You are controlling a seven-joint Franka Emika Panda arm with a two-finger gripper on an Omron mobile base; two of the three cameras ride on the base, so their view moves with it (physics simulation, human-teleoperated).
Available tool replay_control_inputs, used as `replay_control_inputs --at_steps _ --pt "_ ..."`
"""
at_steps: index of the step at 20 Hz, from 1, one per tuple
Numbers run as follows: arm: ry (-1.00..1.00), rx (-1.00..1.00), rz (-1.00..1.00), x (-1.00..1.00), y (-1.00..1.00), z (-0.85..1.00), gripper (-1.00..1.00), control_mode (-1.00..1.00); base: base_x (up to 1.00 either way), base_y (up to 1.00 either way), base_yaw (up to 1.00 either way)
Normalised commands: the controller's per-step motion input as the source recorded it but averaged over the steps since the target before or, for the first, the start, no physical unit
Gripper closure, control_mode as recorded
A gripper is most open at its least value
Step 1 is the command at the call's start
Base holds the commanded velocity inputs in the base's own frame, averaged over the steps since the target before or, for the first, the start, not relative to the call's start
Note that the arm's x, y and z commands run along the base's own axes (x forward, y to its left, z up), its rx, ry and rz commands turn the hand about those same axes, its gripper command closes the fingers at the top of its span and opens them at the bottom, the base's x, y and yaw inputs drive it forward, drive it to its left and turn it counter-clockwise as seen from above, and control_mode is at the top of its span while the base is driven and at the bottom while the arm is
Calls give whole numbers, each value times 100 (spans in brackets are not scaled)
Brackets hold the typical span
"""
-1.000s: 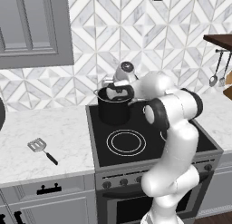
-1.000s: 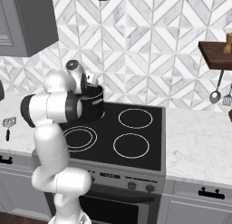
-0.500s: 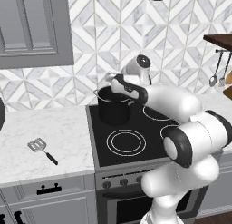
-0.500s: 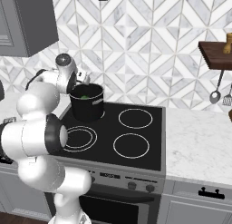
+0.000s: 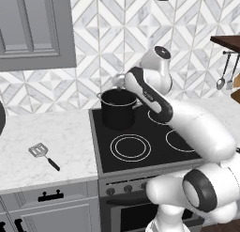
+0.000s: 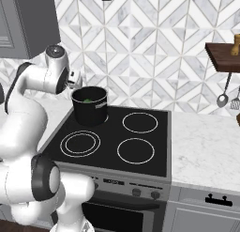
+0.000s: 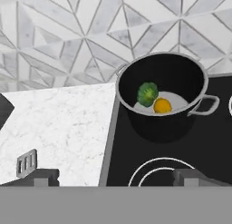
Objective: Put the lemon and broccoli in the pot. Retrieve the spatula and lightly stir the vegetables in the pot.
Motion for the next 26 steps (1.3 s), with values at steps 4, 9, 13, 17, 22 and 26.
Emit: replay_control_inputs --at_steps 4,9,13,17,22,26 --pt "17 -3 9 -98 56 -2 -100 -100 0 0 0" --pt "10 -1 9 -74 75 -20 -100 -100 0 0 0" --pt "9 0 11 -57 70 -29 -100 -100 0 0 0" --pt "13 0 11 -43 58 -25 -100 -100 0 0 0" --pt "11 -10 8 -22 71 -19 -100 -100 0 0 0" --pt "2 -17 2 -6 48 -14 -100 -100 0 0 0"
